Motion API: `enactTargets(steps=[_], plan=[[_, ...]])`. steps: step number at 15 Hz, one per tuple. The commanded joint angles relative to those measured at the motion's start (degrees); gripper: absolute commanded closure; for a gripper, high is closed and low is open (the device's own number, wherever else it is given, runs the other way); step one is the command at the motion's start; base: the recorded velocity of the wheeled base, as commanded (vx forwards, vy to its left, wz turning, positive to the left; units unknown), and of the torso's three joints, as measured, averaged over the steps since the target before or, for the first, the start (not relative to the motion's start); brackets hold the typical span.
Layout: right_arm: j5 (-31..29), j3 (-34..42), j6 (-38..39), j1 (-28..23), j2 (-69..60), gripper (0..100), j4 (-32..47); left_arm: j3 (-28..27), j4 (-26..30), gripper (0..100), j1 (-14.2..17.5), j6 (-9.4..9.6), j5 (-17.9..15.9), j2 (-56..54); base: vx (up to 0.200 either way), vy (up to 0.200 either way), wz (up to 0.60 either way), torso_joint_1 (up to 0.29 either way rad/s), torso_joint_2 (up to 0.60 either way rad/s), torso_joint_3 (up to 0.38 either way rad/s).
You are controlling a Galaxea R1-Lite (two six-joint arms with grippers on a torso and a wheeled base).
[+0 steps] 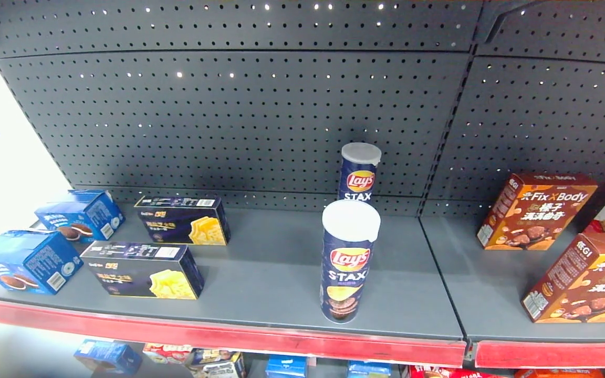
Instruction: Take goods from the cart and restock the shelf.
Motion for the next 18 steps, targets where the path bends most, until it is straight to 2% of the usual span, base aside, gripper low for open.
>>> enactTargets(steps=[1,7,11,14,18], plan=[[0.0,0.0,-0.1,0.3,-1.3,0,0.0,0.0,0.0,0,0.0,-0.03,0.0,0.0,0.000,0.000,0.00,0.000,0.00,0.000],[0.1,0.0,-1.1,0.3,-1.3,0,0.0,0.0,0.0,0,0.0,-0.03,0.0,0.0,0.000,0.000,0.00,0.000,0.00,0.000],[0.6,0.0,-1.1,0.3,-1.3,0,0.0,0.1,0.0,0,0.0,0.76,-0.3,0.0,0.000,0.000,0.00,0.000,0.00,0.000],[0.6,0.0,-1.1,0.3,-1.3,0,0.0,0.1,0.0,0,0.0,0.76,-0.3,0.0,0.000,0.000,-0.60,-0.002,0.00,0.004],[0.5,0.0,-0.9,0.3,-1.3,0,0.0,0.0,0.1,0,0.0,0.76,-0.4,0.0,0.000,0.000,0.00,0.000,0.00,0.000]])
